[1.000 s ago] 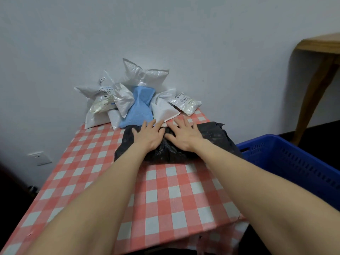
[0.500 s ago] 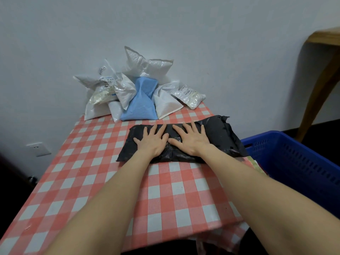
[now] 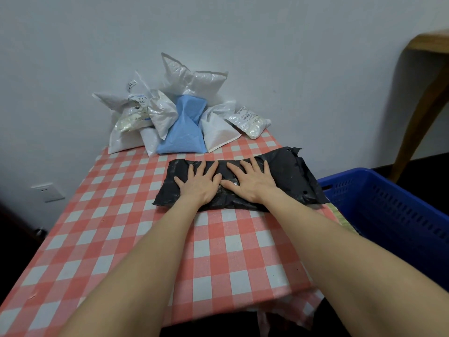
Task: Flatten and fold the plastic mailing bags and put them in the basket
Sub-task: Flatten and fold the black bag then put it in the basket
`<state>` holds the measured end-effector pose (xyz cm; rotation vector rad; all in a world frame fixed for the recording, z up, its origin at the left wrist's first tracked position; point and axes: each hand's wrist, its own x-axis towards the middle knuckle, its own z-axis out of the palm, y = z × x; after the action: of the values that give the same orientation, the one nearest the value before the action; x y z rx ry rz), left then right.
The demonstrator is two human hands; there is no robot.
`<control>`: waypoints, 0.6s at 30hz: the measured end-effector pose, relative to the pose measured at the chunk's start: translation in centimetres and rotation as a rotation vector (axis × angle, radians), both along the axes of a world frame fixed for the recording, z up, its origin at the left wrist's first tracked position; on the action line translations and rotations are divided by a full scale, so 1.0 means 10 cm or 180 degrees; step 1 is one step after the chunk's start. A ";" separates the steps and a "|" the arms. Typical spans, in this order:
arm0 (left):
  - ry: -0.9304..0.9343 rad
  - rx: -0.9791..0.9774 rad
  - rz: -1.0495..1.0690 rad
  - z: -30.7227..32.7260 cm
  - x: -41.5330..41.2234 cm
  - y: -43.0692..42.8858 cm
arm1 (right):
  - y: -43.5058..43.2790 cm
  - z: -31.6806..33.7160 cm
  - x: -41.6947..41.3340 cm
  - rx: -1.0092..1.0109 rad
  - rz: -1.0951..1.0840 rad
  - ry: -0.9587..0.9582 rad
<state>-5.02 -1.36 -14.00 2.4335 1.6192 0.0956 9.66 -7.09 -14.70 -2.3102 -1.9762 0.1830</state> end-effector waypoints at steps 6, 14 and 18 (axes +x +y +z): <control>0.0054 -0.0063 -0.0017 0.00 0.00 -0.01 | -0.01 -0.01 -0.01 -0.0032 0.0000 0.0014; 0.0110 -0.0121 -0.0020 0.01 -0.01 -0.01 | -0.03 0.02 0.03 -0.0020 0.0097 0.0236; 0.0286 0.0071 -0.0004 0.12 0.03 0.04 | -0.08 0.14 0.19 0.0457 -0.0248 0.0360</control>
<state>-4.71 -0.96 -12.78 2.4889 1.6619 0.0041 11.59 -7.86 -13.30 -2.2301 -1.7819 0.1564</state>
